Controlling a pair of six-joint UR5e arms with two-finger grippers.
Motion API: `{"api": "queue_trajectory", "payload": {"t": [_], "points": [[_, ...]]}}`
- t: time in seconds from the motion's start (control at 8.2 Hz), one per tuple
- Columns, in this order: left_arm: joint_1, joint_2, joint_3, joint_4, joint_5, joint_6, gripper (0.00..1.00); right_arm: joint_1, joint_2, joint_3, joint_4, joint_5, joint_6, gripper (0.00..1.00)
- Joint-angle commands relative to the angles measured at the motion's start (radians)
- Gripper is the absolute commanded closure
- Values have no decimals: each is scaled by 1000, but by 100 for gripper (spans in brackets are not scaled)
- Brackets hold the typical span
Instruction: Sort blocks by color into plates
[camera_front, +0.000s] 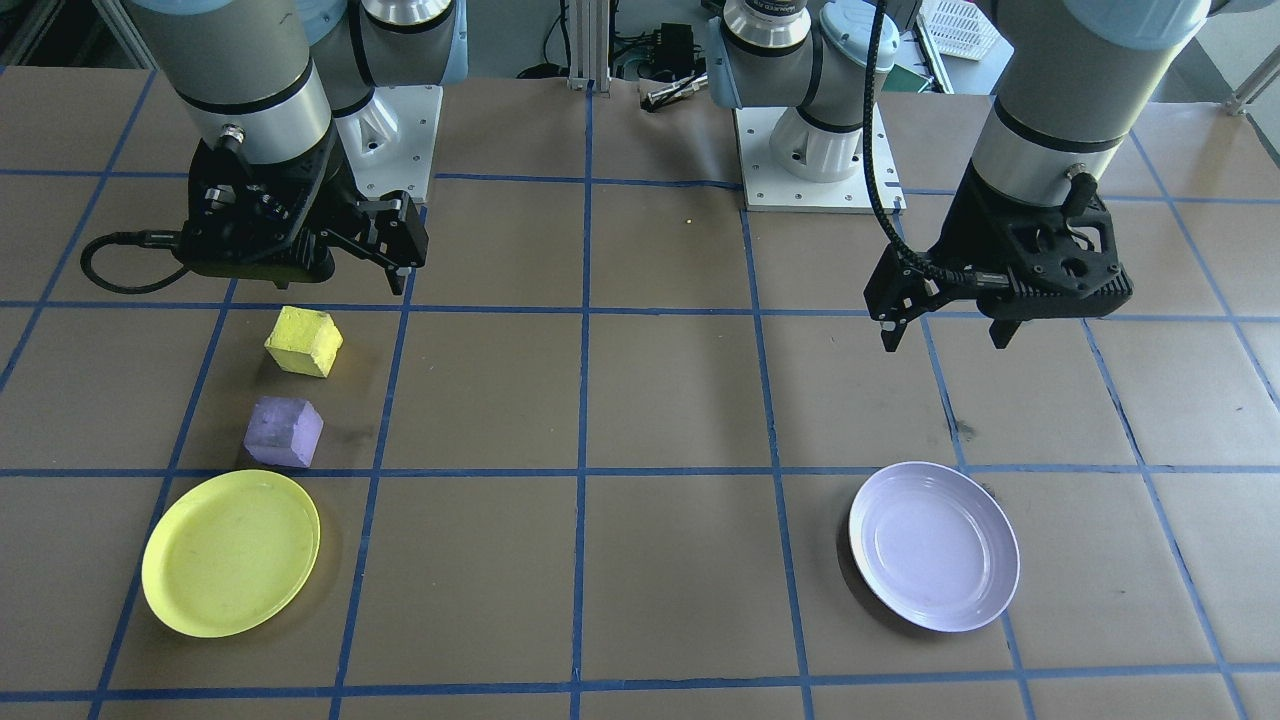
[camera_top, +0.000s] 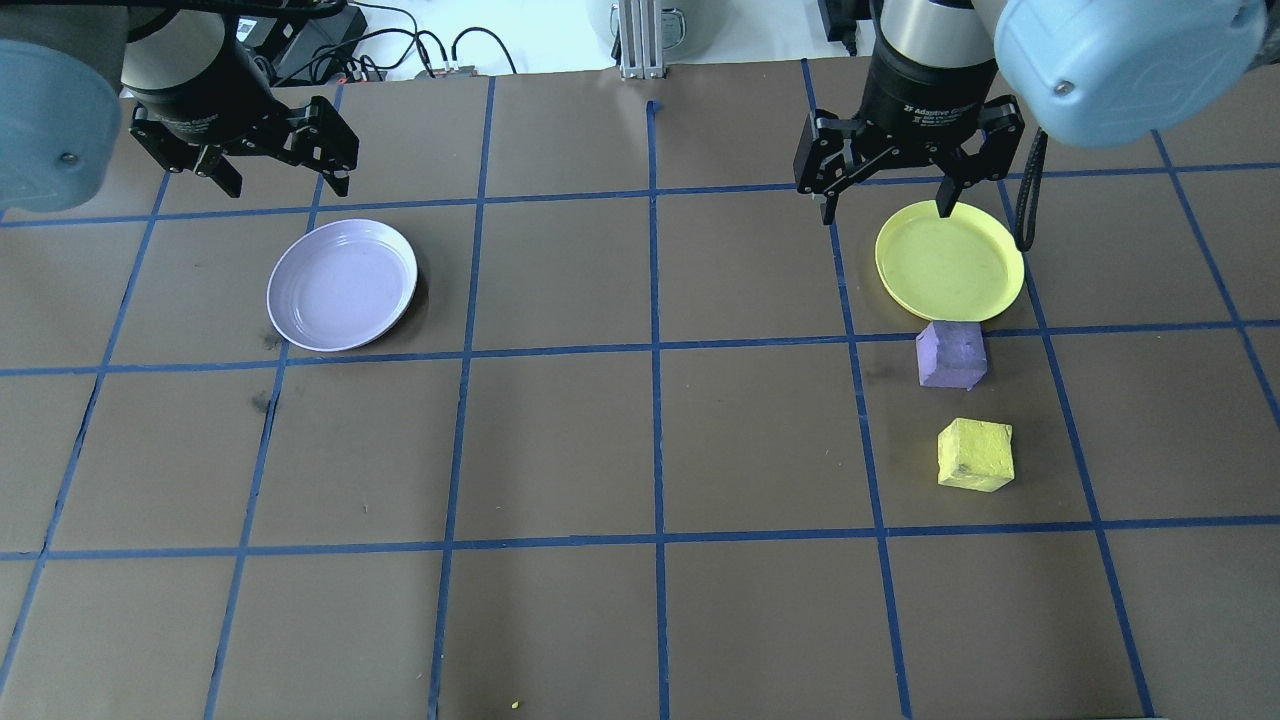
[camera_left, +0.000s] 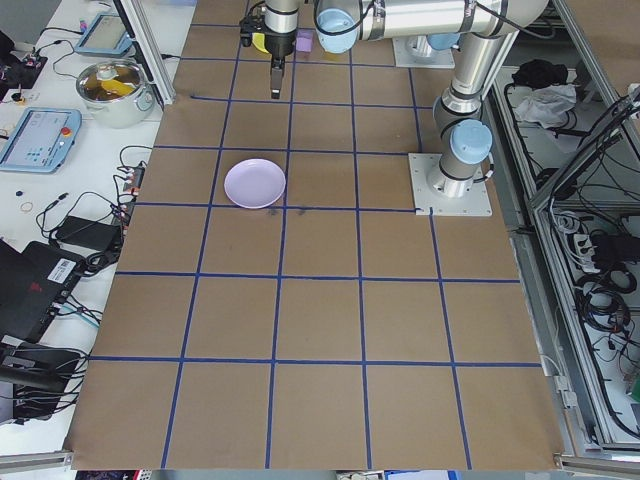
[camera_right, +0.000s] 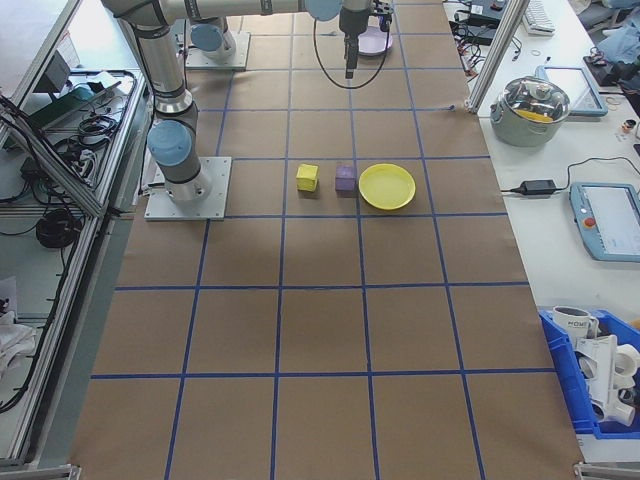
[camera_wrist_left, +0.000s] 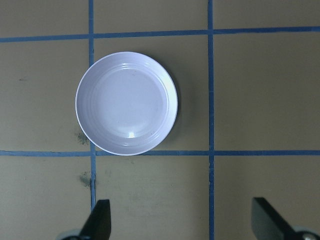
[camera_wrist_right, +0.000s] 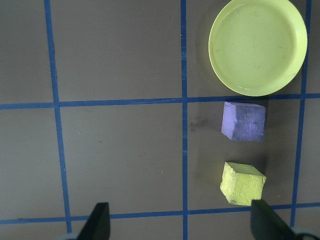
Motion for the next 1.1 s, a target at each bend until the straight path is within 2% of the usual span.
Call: {"api": "queue_trajectory", "payload": {"t": [0.0, 0.24, 0.37, 0.49, 0.73, 0.85, 0.98], "points": [[-1, 3, -8, -1, 0, 4, 0, 0, 1, 4, -7, 8, -2, 0], [-1, 4, -10, 1, -9, 2, 0, -21, 6, 27, 7, -7, -118, 0], [-1, 4, -16, 2, -10, 2, 0, -55, 4, 82, -8, -9, -153, 0], [1, 3, -21, 7, -9, 2, 0, -111, 1, 169, -65, 5, -158, 6], [-1, 10, -27, 4, -9, 2, 0, -164, -38, 423, -342, -10, -169, 6], [-1, -2, -39, 6, -7, 1, 0, -208, -40, 525, -442, -12, -231, 6], [1, 9, -60, 9, -4, 1, 0, -268, -39, 564, -458, -13, -268, 3]]}}
